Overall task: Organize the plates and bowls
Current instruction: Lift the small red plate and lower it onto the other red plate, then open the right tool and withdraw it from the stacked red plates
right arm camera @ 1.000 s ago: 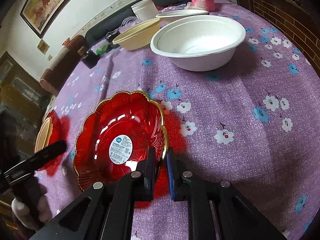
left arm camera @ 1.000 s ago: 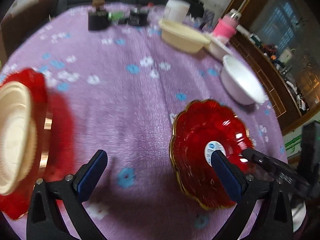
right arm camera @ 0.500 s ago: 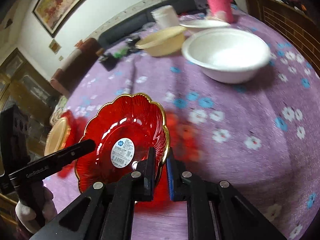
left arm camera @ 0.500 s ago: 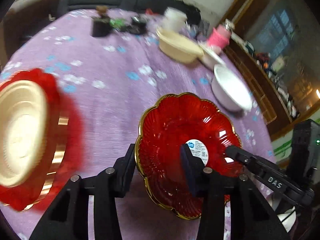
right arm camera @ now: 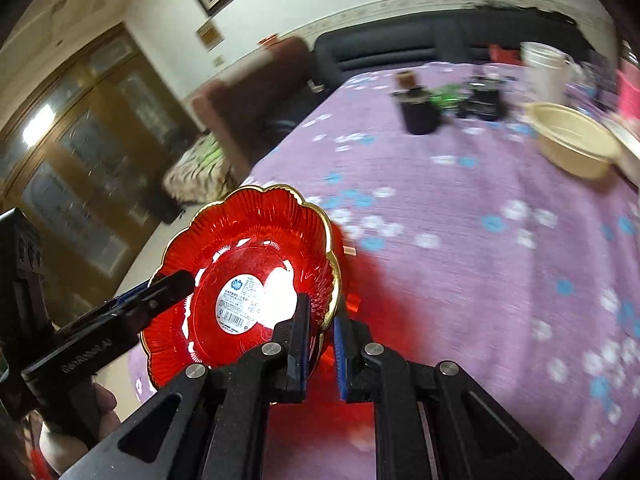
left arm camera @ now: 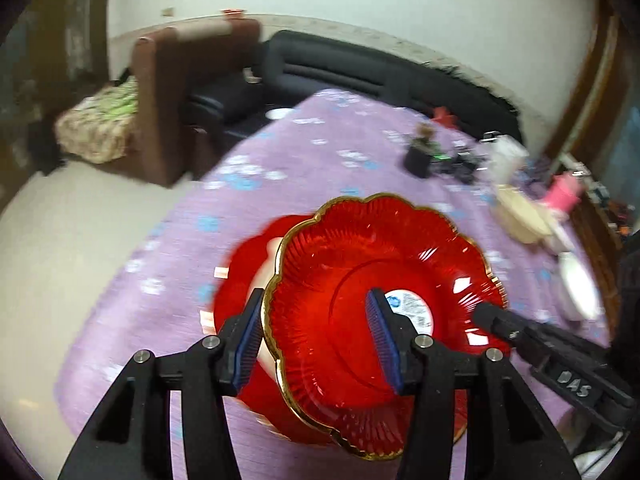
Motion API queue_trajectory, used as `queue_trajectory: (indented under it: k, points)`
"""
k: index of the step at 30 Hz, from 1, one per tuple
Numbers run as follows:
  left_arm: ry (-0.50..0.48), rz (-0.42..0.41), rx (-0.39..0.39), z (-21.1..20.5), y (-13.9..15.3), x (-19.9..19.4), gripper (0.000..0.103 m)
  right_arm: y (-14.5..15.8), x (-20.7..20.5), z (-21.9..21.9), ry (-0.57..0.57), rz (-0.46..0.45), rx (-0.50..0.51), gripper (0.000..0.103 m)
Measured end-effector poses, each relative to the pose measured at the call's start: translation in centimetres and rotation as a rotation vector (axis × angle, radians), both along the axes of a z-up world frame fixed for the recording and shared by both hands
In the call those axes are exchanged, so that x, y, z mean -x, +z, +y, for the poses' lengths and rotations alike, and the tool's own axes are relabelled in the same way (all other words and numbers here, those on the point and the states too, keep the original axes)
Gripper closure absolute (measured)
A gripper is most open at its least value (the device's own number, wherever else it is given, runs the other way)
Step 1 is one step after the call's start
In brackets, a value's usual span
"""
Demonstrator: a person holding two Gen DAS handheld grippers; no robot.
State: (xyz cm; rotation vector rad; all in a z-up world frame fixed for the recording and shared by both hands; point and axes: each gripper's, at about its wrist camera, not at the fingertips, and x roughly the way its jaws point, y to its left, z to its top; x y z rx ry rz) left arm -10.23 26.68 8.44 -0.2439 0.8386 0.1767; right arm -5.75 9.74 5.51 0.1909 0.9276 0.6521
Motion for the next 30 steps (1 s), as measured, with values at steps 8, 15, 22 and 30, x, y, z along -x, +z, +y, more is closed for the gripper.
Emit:
queue_trajectory:
  k: [8,15,22,30]
  points:
    - [0.011,0.033,-0.102,1.5,-1.7,-0.9,0.052,-1.4,-1.2,4.3,0.007,-0.034,0.108,0.091]
    - [0.014,0.010,-0.071,1.9,-1.4,0.0,0.042,-1.6,-1.7,3.9,-0.034,-0.065,0.145,0.090]
    - [0.048,-0.041,0.022,3.6,-0.2,2.6,0.034,-2.1,-1.1,4.8,-0.045,-0.122,0.201,0.058]
    - [0.067,-0.114,0.060,3.7,1.9,4.8,0.032,-0.7,0.1,3.3,-0.078,-0.210,0.177,0.038]
